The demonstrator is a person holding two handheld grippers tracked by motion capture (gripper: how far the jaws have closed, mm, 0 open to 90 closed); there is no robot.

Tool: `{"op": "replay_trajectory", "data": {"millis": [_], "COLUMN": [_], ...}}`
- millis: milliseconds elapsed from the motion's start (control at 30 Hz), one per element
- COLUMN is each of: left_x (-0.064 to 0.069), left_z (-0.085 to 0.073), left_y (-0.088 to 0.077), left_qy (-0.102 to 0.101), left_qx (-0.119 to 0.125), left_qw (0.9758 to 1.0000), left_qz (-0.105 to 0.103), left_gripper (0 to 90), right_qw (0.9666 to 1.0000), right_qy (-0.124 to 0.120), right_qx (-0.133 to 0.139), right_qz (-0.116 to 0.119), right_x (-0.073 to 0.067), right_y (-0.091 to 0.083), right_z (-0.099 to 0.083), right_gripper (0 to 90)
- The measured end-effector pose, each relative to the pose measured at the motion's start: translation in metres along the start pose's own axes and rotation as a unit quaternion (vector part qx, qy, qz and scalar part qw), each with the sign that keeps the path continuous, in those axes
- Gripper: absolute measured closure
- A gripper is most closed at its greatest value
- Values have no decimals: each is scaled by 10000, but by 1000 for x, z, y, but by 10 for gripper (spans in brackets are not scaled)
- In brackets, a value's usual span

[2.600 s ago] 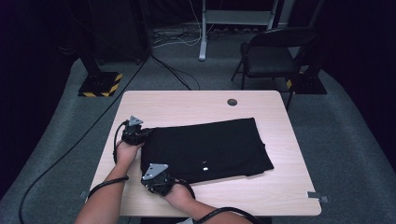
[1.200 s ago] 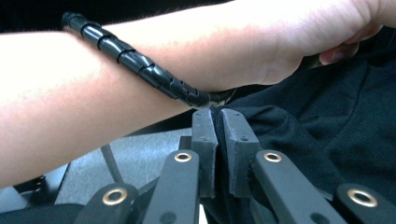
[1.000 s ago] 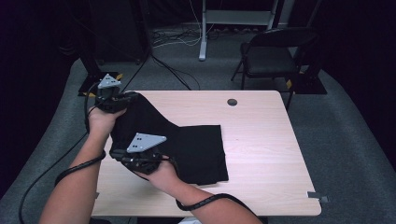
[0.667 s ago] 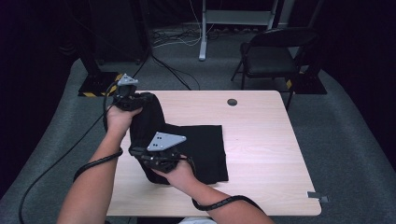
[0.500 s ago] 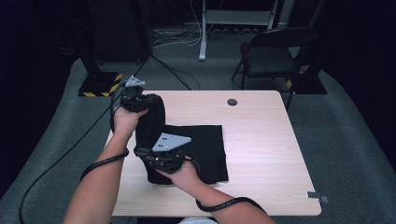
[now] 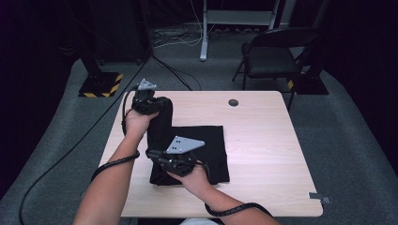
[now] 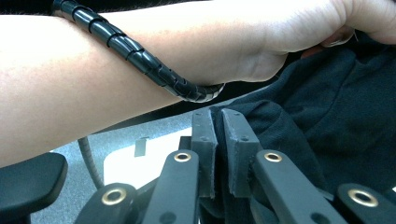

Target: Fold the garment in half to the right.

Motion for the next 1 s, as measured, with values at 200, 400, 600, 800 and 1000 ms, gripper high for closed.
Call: {"op": "replay_trajectory", "data": {"millis": [200,400,600,800,1000], "left_x": [8,16,23,29,33], "left_z": [0,1,2,2,0], "left_y": [10,19,27,33,40], "left_qy": [68,158,235,296,300], "left_qx": [-47,-166,-231,-285,-310], "left_qw": [9999,9997,9994,9991,9989], "left_qz": [-58,-75,-119,-136,-177], "left_gripper": [793,793,791,790,789], "right_qw": [9999,9996,9993,9989,9985], "right_qy": [48,25,96,141,164], "right_qx": [-40,-122,-120,-135,-169], "right_qz": [-120,-238,-351,-425,-485], "right_x": [6,12,16,18,20], "right_y": [-10,-18,-26,-31,-35], "right_z": [-7,-15,-24,-30,-36], "right_gripper": [837,837,836,836,836]}}
Point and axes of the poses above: each handheld gripper's, and its own axes: y roughly forward along the jaws, z roughly out of its top, x roughly to its right, the point moved 3 cm from there along y, roughly forward along the jaws, and after that the axes turned 7 degrees about -x, right-handed, at the moved point
